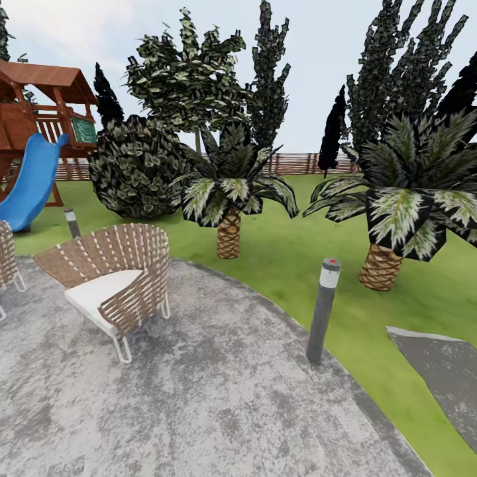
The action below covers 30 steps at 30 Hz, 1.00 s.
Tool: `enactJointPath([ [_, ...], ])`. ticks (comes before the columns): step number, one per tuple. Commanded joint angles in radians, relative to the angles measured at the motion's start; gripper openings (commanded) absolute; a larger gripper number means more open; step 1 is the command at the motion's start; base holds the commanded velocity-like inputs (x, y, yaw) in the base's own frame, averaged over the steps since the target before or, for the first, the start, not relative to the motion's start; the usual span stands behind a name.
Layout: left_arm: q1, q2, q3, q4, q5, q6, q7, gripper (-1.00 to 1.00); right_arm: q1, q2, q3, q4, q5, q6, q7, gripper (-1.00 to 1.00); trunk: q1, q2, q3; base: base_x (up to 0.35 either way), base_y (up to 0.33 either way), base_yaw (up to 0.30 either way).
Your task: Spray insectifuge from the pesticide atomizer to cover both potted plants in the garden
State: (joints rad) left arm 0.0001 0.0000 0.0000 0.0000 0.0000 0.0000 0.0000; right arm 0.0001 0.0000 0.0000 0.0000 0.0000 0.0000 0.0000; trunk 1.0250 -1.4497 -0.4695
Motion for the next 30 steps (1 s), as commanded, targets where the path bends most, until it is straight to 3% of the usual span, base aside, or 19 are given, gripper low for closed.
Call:
enactJointPath([
  [1, 0.001, -0.001, 0.0, -0.006, -0.002, -0.002, -0.002, 1.0, -0.006, 0.006, 0.001, -0.006, 0.0, -0.006, -0.005, 1.0, 0.0, 0.0, 0.0, 0.0, 0.0, 0.0],
  [5, 0.001, -0.001, 0.0, -0.014, -0.002, -0.002, -0.002, 1.0, -0.015, 0.026, 0.001, -0.025, 0.0, -0.014, -0.005, 1.0, 0.0, 0.0, 0.0, 0.0, 0.0, 0.0],
  [21, 0.001, -0.002, 0.001, -0.014, 0.001, -0.002, -0.002, 1.0, -0.02, 0.019, 0.002, -0.062, 0.002, -0.072, -0.005, 1.0, 0.0, 0.0, 0.0, 0.0, 0.0, 0.0],
  [30, 0.0, 0.011, -0.005, -0.046, -0.004, -0.035, 0.002, 1.0, -0.02, -0.021, 0.001, -0.113, 0.002, -0.122, -0.006, 1.0, 0.0, 0.0, 0.0, 0.0, 0.0, 0.0],
])
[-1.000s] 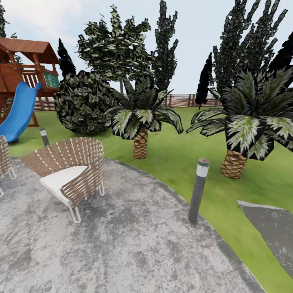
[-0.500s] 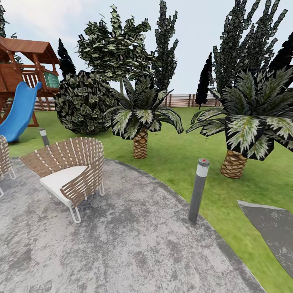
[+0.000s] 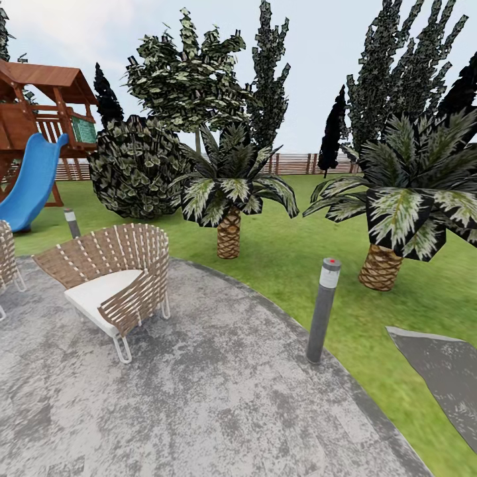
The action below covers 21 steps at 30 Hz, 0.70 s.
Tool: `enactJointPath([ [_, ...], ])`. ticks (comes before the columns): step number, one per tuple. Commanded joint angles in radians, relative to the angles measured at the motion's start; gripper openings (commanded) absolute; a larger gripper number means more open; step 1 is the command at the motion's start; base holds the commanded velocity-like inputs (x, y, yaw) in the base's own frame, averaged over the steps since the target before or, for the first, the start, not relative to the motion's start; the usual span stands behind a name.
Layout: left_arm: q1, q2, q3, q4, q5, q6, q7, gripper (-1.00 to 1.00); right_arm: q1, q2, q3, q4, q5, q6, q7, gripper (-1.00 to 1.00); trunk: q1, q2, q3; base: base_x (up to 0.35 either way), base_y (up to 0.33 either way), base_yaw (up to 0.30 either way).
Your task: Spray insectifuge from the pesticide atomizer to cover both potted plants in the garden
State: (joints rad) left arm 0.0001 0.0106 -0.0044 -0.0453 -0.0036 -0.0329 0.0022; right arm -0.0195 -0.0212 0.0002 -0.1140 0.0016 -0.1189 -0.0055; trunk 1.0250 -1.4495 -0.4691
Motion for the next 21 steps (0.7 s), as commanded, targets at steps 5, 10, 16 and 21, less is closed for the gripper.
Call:
enactJointPath([
  [5, 0.0, 0.028, 0.0, -0.016, -0.001, -0.03, 0.006, 1.0, 0.0, -0.028, -0.005, -0.028, -0.001, -0.032, -0.001, 1.0, 0.0, 0.0, -0.001, 0.0, 0.0, 0.0],
  [10, -0.017, 0.103, 0.004, -0.023, 0.003, -0.341, 0.008, 1.0, -0.003, -0.083, -0.007, -0.292, -0.002, -0.258, -0.001, 1.0, 0.0, 0.0, -0.001, 0.0, 0.0, 0.0],
  [16, -0.077, 0.132, 0.006, -0.105, 0.003, -0.358, 0.007, 1.0, -0.005, -0.085, -0.007, -0.383, -0.004, -0.281, -0.001, 1.0, 0.0, 0.0, -0.001, 0.0, 0.0, 0.0],
  [21, -0.106, 0.128, 0.009, -0.208, 0.013, -0.358, 0.008, 1.0, -0.009, -0.083, -0.006, -0.425, -0.007, -0.285, 0.0, 1.0, 0.0, 0.0, -0.001, 0.0, 0.0, 0.0],
])
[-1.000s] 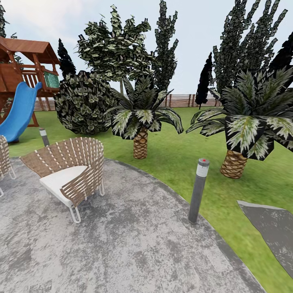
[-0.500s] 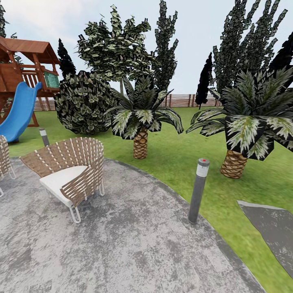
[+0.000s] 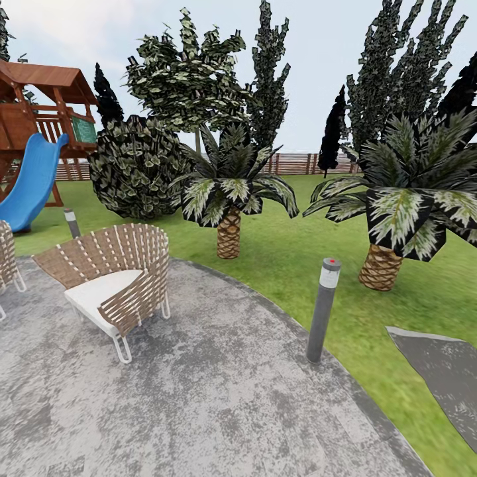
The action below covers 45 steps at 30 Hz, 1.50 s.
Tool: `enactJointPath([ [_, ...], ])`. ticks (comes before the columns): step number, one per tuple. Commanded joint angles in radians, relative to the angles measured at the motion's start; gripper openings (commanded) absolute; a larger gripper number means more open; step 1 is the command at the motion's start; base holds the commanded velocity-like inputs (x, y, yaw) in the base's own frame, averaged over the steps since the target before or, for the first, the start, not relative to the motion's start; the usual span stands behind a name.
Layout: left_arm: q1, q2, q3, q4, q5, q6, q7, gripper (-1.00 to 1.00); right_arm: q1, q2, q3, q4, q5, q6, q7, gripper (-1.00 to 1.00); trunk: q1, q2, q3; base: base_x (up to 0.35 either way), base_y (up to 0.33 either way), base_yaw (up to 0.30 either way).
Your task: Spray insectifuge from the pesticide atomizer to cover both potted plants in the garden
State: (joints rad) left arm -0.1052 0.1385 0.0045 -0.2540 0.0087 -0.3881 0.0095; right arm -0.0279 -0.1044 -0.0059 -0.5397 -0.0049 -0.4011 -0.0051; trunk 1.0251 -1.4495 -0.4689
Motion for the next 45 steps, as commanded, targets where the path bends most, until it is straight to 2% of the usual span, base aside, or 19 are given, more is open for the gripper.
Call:
enactJointPath([
  [1, -0.005, -0.004, 0.001, -0.021, 0.002, -0.005, 0.001, 1.0, -0.001, 0.001, 0.0, -0.003, -0.001, -0.003, 0.0, 1.0, 0.0, -0.001, -0.001, 0.0, 0.0, 0.0],
  [5, -0.023, -0.022, 0.002, -0.087, 0.003, -0.006, -0.004, 1.0, -0.003, 0.001, 0.001, -0.008, -0.001, -0.003, 0.001, 1.0, 0.0, -0.001, -0.001, 0.0, 0.0, 0.0],
  [8, -0.029, -0.031, 0.002, -0.103, 0.003, -0.007, -0.01, 1.0, -0.005, 0.001, 0.001, -0.01, 0.0, -0.003, 0.002, 1.0, 0.0, -0.001, -0.001, 0.0, 0.0, 0.0],
  [22, -0.03, -0.033, 0.002, -0.058, 0.002, -0.008, -0.013, 1.0, -0.007, 0.01, 0.004, 0.0, 0.003, -0.002, 0.003, 1.0, 0.0, -0.001, -0.001, 0.0, 0.0, 0.0],
  [26, -0.03, -0.034, 0.002, -0.055, 0.002, -0.008, -0.013, 1.0, -0.007, 0.005, 0.0, 0.001, 0.002, -0.002, 0.002, 1.0, 0.0, -0.001, -0.001, 0.0, 0.0, -0.023],
  [45, -0.03, -0.048, 0.0, -0.054, -0.001, -0.008, -0.013, 1.0, -0.007, 0.011, 0.002, 0.003, -0.001, -0.001, 0.002, 1.0, 0.0, -0.001, -0.006, 0.0, 0.0, -0.234],
])
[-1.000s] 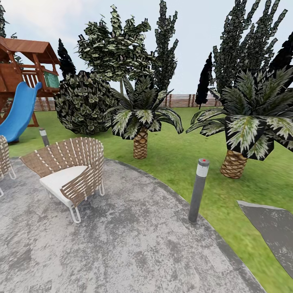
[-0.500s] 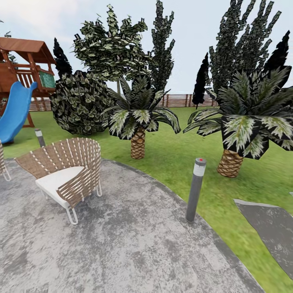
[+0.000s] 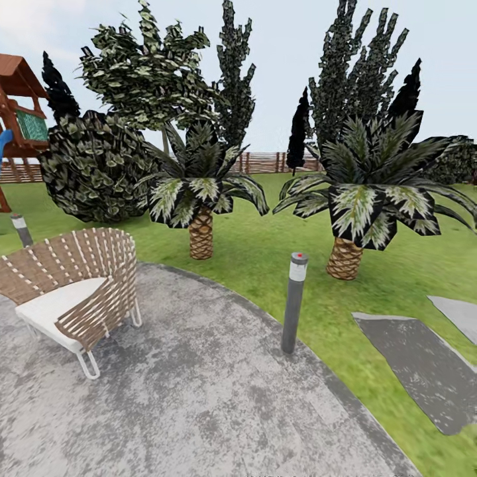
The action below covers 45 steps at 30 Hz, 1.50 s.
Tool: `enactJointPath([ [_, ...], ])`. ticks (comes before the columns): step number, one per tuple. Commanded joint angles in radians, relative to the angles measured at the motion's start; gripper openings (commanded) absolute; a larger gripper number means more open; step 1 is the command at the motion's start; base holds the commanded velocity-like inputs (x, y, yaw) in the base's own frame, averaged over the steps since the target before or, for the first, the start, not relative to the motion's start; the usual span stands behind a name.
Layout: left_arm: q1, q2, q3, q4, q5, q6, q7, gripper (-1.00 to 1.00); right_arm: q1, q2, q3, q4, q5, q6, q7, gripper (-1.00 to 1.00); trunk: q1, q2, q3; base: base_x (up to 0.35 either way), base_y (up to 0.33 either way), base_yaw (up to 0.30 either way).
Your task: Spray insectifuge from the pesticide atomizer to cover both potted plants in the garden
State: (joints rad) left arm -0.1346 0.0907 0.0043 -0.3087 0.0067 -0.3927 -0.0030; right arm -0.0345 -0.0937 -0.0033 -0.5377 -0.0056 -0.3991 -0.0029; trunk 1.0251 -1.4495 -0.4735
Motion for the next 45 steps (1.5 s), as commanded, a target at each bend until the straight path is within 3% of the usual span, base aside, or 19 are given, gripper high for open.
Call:
enactJointPath([
  [1, 0.0, 0.0, 0.0, 0.0, 0.001, -0.003, 0.0, 1.0, -0.001, 0.0, 0.0, 0.001, -0.001, -0.003, 0.0, 1.0, 0.0, -0.001, -0.002, 0.0, 0.0, -0.236],
  [10, 0.0, 0.0, 0.0, 0.0, 0.003, -0.003, -0.001, 1.0, -0.001, 0.0, -0.001, 0.001, -0.002, -0.004, 0.0, 1.0, 0.0, -0.001, -0.01, 0.0, 0.0, -0.232],
  [45, 0.0, 0.0, 0.0, 0.001, 0.002, -0.003, -0.001, 1.0, -0.001, 0.0, -0.003, 0.001, -0.002, -0.003, 0.0, 1.0, 0.134, -0.246, -0.148, 0.0, 0.0, -0.25],
])
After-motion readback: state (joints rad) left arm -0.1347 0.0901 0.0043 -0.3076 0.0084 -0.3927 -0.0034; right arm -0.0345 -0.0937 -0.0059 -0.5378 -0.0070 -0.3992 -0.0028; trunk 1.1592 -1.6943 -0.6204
